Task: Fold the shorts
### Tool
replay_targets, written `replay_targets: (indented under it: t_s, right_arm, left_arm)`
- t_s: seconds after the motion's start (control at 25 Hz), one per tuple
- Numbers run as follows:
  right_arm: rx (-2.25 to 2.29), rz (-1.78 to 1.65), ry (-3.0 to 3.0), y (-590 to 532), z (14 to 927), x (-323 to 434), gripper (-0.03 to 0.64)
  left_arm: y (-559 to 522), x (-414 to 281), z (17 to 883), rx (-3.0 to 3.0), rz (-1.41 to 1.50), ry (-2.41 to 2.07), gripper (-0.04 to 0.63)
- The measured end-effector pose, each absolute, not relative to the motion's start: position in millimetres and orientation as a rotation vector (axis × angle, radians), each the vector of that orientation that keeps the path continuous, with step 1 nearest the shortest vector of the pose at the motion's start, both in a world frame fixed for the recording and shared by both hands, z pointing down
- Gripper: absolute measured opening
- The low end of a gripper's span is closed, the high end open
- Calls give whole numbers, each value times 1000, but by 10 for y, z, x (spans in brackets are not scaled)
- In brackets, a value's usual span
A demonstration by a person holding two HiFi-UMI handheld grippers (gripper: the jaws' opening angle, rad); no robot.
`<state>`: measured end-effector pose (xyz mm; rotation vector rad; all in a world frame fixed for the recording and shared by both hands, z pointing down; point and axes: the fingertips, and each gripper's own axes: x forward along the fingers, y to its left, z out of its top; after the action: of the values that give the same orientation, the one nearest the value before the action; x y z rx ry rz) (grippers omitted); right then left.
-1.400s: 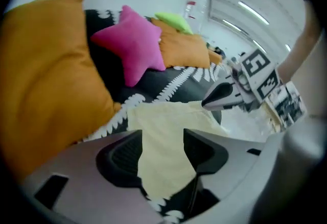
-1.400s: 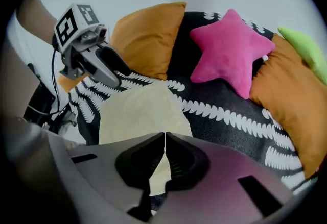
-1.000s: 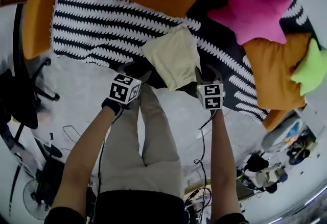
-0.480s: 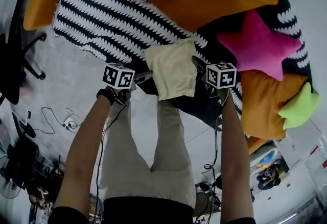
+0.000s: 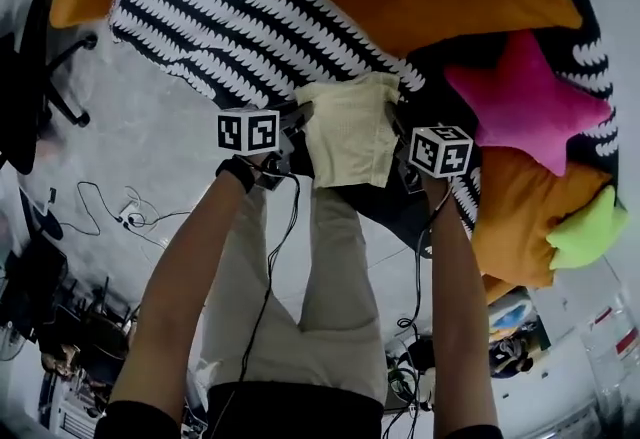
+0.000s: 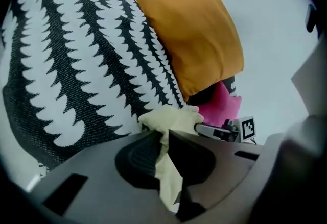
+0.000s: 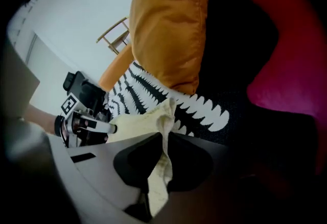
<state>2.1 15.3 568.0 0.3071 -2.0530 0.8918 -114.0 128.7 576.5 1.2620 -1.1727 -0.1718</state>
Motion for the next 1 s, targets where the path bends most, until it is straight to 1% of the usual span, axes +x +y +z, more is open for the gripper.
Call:
replay_targets:
  t_s: [0.16,0.28,0.4,0.52,0.64,0.76,1.0]
  right_arm:
    - [186,1073,-2069,200,5216,-155,41]
    - [158,1081,-2149,-64,4668,-165,41]
    - [224,1086,-2306,-256,4072,-224,40]
    - [237,1104,-2415,-218,3638,-178,40]
    - [261,1144,-2397,118,3645,58,40]
    - [283,1176,-2316,503,3836,312,40]
    - [267,1142,-2278,570,3723,572,40]
  left_arm:
    - [1359,-1206,5213,1269,-153,-1161,41]
    - [1074,-1292,4666,1391,-140,-1170,41]
    - [753,-1488,4075,1596,-112,-1160,41]
    - [732,-1485,3610,1768,-55,-1184,41]
    - [1008,-1287,3592,1846,20,-1159,40]
    - [1337,-1066,3748,1816,22,-1099,38]
    - [1536,-708,3600,1854,48,-1057,38]
